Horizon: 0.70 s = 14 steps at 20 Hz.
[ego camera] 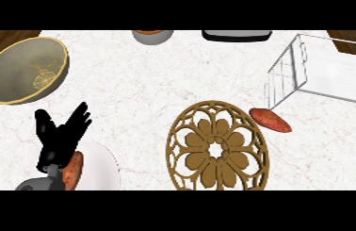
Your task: Pick the can from the placemat and place it in the tiered shelf
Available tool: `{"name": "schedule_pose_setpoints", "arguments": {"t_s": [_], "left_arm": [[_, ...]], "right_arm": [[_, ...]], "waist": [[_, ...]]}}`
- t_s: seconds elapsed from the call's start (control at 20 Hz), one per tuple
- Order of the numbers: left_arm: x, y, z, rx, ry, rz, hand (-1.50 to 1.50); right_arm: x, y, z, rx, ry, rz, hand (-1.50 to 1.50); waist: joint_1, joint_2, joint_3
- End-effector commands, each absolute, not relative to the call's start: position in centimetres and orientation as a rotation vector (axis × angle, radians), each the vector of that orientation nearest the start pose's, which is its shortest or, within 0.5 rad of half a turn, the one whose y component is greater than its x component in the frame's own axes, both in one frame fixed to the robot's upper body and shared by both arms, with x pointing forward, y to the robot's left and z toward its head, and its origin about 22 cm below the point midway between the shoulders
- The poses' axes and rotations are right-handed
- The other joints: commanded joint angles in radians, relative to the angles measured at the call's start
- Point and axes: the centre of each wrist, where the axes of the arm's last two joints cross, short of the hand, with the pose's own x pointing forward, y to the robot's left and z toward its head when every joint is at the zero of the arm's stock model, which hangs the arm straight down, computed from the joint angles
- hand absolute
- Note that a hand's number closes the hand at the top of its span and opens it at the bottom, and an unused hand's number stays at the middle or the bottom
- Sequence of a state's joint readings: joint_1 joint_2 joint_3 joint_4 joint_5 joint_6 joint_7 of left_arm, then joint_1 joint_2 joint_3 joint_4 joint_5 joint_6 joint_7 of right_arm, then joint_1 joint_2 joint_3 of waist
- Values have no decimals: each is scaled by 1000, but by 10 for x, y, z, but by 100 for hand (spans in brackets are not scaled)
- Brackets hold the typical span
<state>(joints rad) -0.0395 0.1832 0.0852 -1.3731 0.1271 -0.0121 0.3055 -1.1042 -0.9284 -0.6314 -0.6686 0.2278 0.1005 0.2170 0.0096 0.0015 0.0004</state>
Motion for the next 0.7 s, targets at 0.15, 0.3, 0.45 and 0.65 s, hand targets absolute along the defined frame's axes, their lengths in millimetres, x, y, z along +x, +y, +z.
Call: {"name": "schedule_pose_setpoints", "arguments": {"t_s": [0.15,0.3,0.45,0.65], "left_arm": [[244,291,-34,74,-1127,44,0],[242,289,-42,87,-1102,34,0],[248,301,-35,83,-1123,38,0],[255,291,-24,98,-1115,34,0]], "right_arm": [[292,-545,366,-923,-1651,-517,-150],[277,-563,359,-909,-1655,-645,-150],[240,-595,352,-892,-1637,-678,-150],[202,-614,364,-853,-1641,-645,-150]], "waist": [[4,5,0],[2,6,1],[-3,7,2],[-1,4,2]]}}
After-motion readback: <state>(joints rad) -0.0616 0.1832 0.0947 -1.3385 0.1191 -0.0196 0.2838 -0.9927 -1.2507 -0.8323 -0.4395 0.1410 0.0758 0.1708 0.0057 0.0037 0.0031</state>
